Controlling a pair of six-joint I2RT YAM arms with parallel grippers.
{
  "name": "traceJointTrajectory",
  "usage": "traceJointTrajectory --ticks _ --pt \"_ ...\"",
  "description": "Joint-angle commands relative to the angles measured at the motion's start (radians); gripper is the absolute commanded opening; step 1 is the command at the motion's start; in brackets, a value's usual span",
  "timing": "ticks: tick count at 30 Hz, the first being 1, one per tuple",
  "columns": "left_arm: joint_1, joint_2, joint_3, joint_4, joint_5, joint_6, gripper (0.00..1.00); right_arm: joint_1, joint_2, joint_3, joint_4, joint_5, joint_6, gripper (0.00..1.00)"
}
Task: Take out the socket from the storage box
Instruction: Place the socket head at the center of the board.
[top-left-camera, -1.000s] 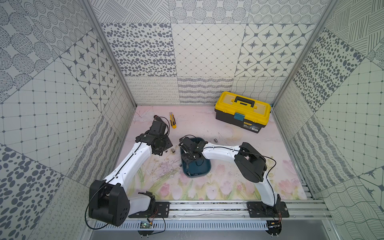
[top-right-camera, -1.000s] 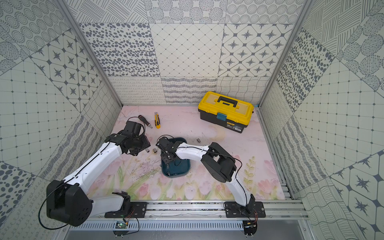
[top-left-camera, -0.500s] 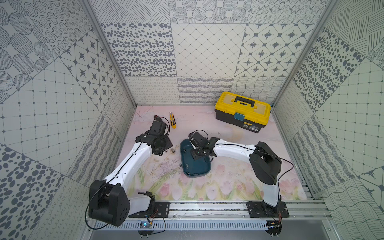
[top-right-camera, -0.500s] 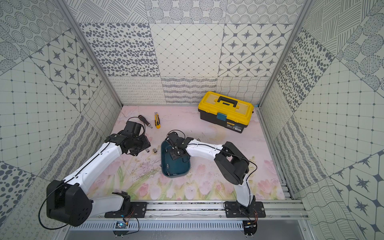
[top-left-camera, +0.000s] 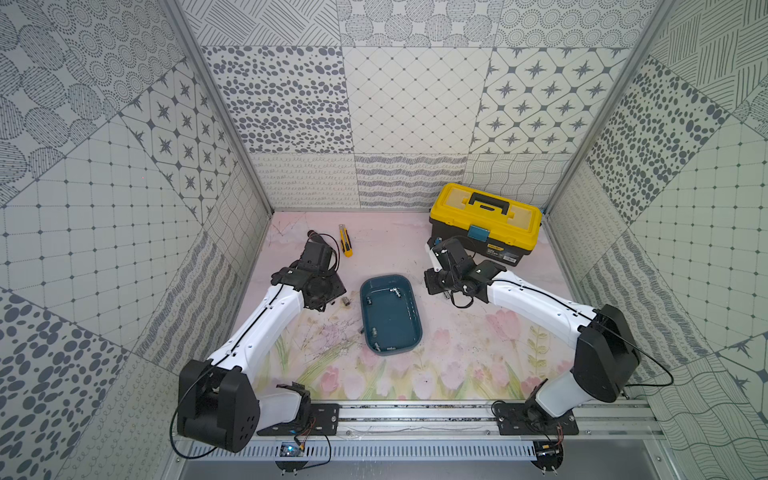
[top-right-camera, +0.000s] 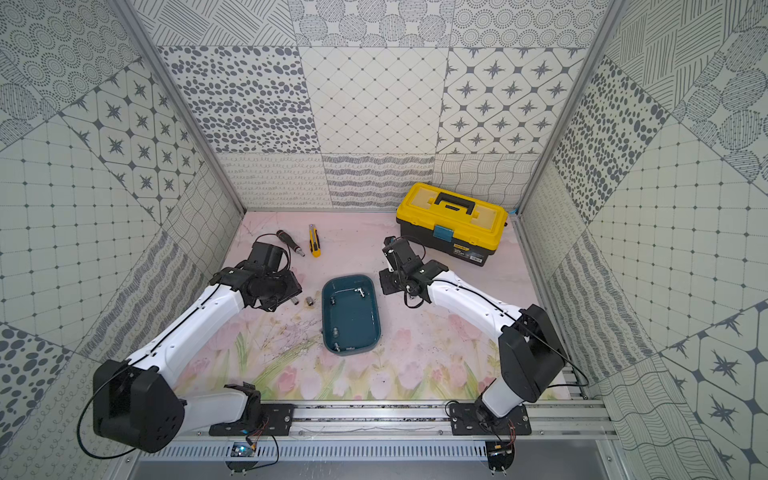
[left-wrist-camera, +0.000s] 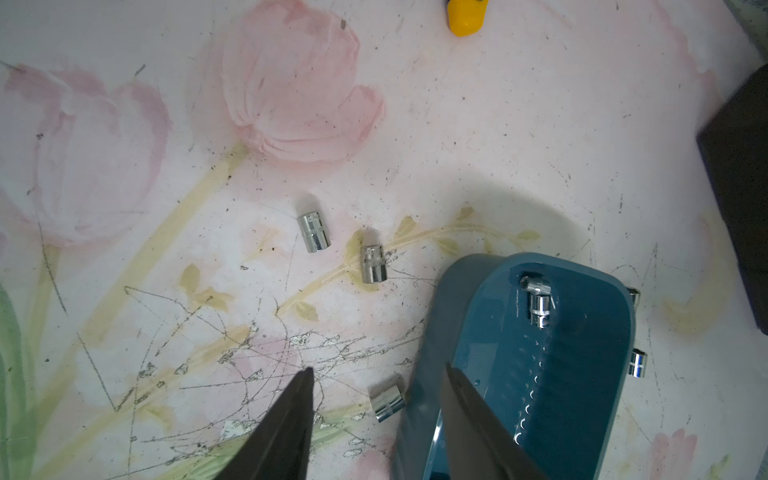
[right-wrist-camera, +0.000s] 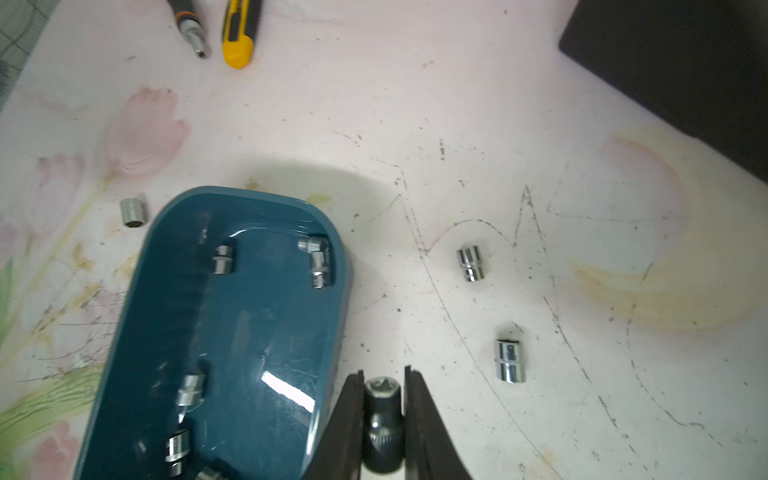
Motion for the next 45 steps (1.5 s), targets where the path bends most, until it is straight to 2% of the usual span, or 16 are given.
traceJointTrajectory --ticks 1,8,18,31,39,45 --pt "0.001 0.007 0.018 0.012 0.013 0.012 0.54 -0.033 0.010 -0.049 0.030 -0.006 -0.027 0.14" --pt "0.000 0.012 0.016 0.012 0.014 0.011 0.54 -0.067 0.116 -0.066 0.043 -0.008 -0.027 0.14" --pt "0.001 0.007 0.014 0.009 0.019 0.006 0.53 -0.090 0.283 0.058 -0.066 0.001 -0.011 0.15" --pt "0.000 -0.003 0.011 0.003 0.019 0.005 0.53 -0.094 0.356 0.114 -0.110 -0.004 -0.005 0.17" --pt "0.001 -0.003 0.010 0.004 0.015 0.008 0.53 -0.095 0.374 0.131 -0.123 -0.010 -0.008 0.28" --pt "0.001 -0.007 0.011 0.006 0.017 0.006 0.53 -0.095 0.362 0.124 -0.120 -0.016 -0.010 0.33"
